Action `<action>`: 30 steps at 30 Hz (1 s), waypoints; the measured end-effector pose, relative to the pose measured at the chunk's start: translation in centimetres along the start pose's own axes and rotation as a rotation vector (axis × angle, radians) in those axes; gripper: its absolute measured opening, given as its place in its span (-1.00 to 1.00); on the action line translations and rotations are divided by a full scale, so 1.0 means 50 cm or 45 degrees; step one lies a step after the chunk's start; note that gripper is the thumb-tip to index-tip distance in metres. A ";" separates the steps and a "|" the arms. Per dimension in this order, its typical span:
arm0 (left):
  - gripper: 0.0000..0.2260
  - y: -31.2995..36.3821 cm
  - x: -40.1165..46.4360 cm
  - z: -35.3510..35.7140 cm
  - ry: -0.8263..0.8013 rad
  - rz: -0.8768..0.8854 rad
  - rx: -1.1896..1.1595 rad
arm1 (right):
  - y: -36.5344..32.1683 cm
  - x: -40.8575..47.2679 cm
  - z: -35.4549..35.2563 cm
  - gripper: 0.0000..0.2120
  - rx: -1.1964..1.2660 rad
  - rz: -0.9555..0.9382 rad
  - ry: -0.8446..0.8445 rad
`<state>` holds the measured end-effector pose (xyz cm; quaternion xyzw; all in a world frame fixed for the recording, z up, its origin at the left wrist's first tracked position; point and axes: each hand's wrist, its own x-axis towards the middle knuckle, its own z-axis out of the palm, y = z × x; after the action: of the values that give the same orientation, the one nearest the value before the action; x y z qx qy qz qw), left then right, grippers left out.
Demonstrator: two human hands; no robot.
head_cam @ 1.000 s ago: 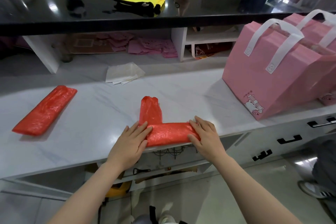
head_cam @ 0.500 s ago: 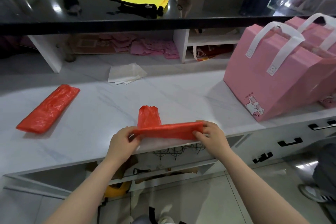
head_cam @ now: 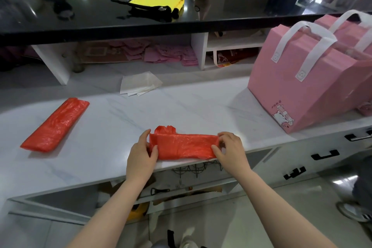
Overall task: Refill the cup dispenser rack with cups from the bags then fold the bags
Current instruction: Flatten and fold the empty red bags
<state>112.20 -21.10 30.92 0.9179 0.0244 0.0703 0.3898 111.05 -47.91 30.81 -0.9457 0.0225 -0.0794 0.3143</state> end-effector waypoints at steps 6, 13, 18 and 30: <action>-0.45 0.025 0.022 0.002 -0.281 0.671 0.608 | -0.006 0.000 0.011 -0.83 -0.079 0.039 0.021; -0.39 -0.002 0.035 0.014 -0.513 0.589 0.713 | -0.027 0.013 -0.022 -0.43 0.400 0.298 -0.022; -0.30 -0.005 0.038 0.022 -0.514 0.592 0.752 | -0.097 0.035 -0.007 -0.33 -0.232 -0.066 -0.061; -0.22 -0.001 0.036 0.019 -0.524 0.579 0.674 | -0.085 0.027 0.061 -0.26 -0.576 -0.495 -0.550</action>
<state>114.13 -21.56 30.41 0.9635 -0.2405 -0.0394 0.1113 112.86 -42.82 31.13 -0.9729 -0.2074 0.0709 0.0738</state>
